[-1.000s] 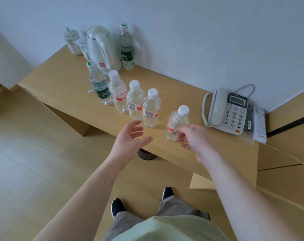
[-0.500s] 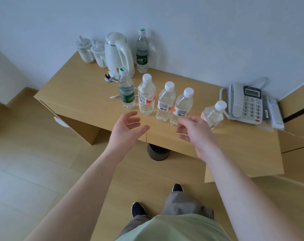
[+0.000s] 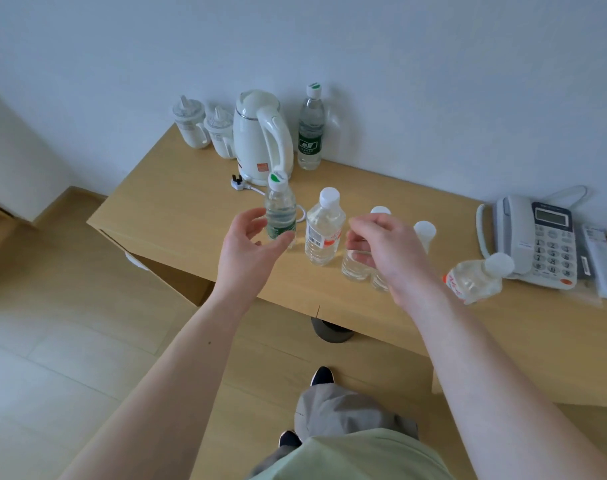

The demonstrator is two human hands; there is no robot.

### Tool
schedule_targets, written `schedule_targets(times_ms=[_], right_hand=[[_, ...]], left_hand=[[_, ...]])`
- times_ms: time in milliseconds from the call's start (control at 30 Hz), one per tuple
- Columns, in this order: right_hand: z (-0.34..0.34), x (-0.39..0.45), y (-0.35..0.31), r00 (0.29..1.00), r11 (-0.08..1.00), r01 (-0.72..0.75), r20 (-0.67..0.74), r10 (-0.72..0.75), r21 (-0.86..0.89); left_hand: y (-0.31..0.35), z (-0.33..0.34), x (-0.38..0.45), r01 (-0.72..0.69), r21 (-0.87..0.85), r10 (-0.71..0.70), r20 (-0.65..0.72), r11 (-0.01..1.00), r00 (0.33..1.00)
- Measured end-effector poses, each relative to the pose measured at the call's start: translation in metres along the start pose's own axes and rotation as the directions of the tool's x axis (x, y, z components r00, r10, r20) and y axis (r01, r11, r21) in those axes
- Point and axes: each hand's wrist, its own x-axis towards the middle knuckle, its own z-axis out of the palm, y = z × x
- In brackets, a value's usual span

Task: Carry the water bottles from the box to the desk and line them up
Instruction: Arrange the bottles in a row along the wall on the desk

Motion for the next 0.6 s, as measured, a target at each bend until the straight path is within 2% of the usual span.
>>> schedule_targets(times_ms=[300,600], right_hand=[[0.003,0.056,-0.035,0.999,0.999,0.048,-0.005,-0.048,-0.004],[0.019,0.098,-0.044,0.999,1.000,0.007,-0.040,-0.007,0.000]], left_hand=[[0.008,0.016,0.063,0.027,-0.007,-0.027,0.016,1.000,0.999],[0.013,0.015,0.107,-0.006,0.242,-0.039,0.180,0.970,0.983]])
